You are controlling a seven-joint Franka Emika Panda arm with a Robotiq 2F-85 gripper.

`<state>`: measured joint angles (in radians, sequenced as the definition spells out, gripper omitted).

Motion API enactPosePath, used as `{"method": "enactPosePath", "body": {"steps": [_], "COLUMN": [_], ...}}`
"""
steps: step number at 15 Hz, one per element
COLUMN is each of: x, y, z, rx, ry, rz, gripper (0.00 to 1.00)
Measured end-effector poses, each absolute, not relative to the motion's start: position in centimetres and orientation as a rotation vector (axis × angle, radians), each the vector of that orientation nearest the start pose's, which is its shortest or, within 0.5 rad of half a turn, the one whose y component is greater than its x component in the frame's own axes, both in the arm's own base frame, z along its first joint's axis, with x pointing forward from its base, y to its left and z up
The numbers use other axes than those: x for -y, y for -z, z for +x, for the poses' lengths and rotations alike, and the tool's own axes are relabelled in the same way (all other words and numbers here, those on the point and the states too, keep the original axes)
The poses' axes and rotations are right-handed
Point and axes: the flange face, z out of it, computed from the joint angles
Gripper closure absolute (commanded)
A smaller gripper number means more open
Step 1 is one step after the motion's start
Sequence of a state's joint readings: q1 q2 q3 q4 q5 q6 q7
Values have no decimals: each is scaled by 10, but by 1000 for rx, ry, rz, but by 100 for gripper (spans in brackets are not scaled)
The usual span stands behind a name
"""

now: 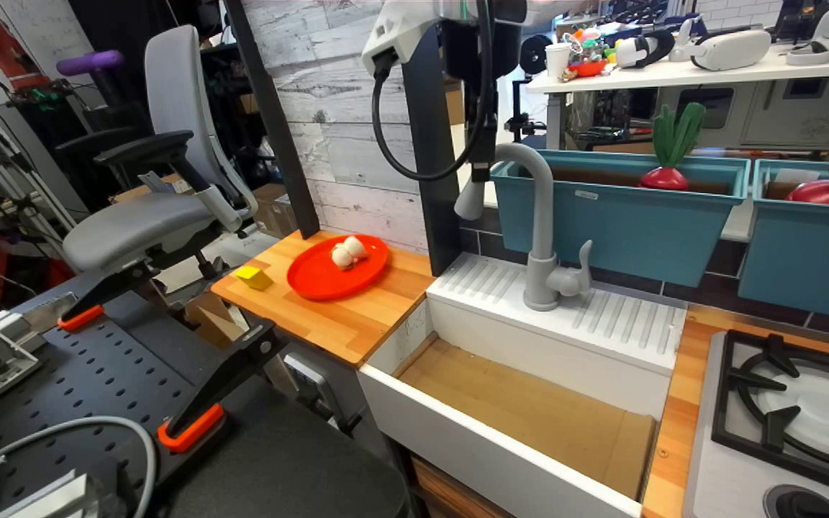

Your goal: Move the tap nozzle to the left

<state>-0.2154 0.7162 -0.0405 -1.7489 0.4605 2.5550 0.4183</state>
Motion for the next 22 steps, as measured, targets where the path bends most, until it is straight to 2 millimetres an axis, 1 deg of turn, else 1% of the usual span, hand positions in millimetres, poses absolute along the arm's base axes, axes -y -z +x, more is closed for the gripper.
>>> {"method": "enactPosePath", "body": {"steps": [1, 3, 7, 10, 13, 15, 16, 18, 20, 22], "x": [172, 168, 161, 161, 159, 155, 151, 137, 136, 136], "y": [-171, -170, -174, -174, -176, -181, -187, -209, -233, -253], "z": [649, 651, 657, 657, 653, 648, 645, 640, 629, 611], "rx": [-1432, -1433, -1424, -1423, -1375, -1322, -1284, -1188, -1120, -1036], "ry": [119, 141, 179, 181, 190, 197, 205, 249, 324, 384], "rz": [-2503, -2492, -2477, -2471, -2498, -2530, -2549, -2588, -2624, -2679], "gripper": [14, 1, 0, 0, 0, 0, 0, 0, 0, 0]}}
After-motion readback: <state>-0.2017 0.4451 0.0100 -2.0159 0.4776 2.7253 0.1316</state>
